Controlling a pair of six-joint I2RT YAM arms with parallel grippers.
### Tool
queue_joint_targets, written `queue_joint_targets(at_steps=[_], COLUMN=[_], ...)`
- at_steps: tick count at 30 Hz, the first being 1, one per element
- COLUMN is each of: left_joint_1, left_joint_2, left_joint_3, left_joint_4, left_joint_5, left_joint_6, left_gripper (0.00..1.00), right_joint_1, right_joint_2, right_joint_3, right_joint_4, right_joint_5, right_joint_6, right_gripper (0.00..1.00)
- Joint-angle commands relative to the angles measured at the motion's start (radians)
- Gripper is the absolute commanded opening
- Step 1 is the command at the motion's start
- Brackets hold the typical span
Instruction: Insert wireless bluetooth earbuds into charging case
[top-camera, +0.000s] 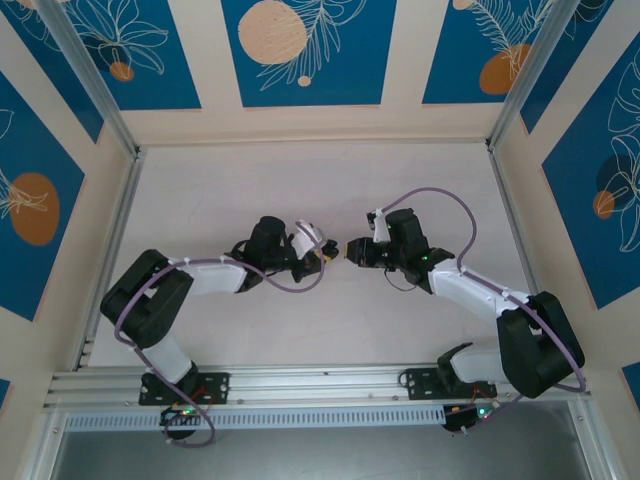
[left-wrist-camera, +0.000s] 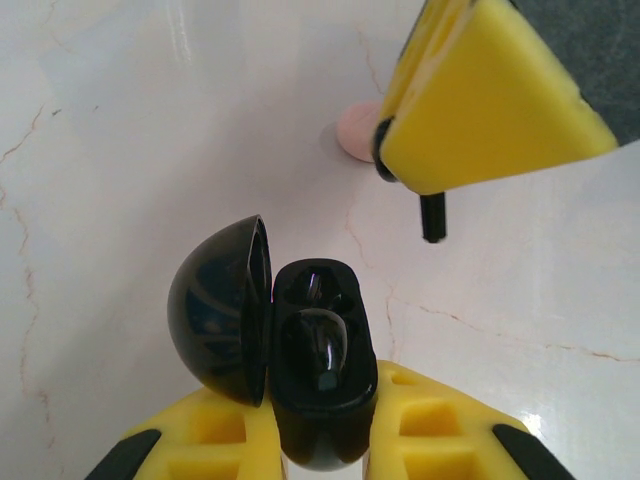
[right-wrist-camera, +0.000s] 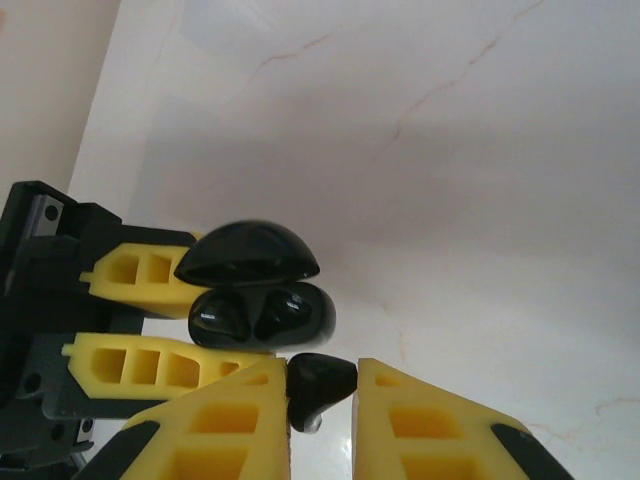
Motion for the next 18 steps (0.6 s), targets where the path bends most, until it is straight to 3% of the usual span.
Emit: queue_joint_targets(at_steps=[1, 18], left_joint_1=[0.003, 0.002], left_joint_2=[0.008, -0.008], left_joint_3=[-0.016, -0.030], left_joint_4=[0.046, 0.077], left_joint_5=[0.049, 0.058], left_joint_6=[-0.018, -0.040], left_gripper=[0.10, 0.10], right_joint_1=[0.016, 0.052], right_joint_2=[-0.010, 0.046], right_joint_3=[0.012, 0.047], right_joint_4=[0.045, 0.097], right_joint_5=[0.028, 0.032], right_joint_6=[-0.028, -0.034], right_gripper=[0.18, 0.18])
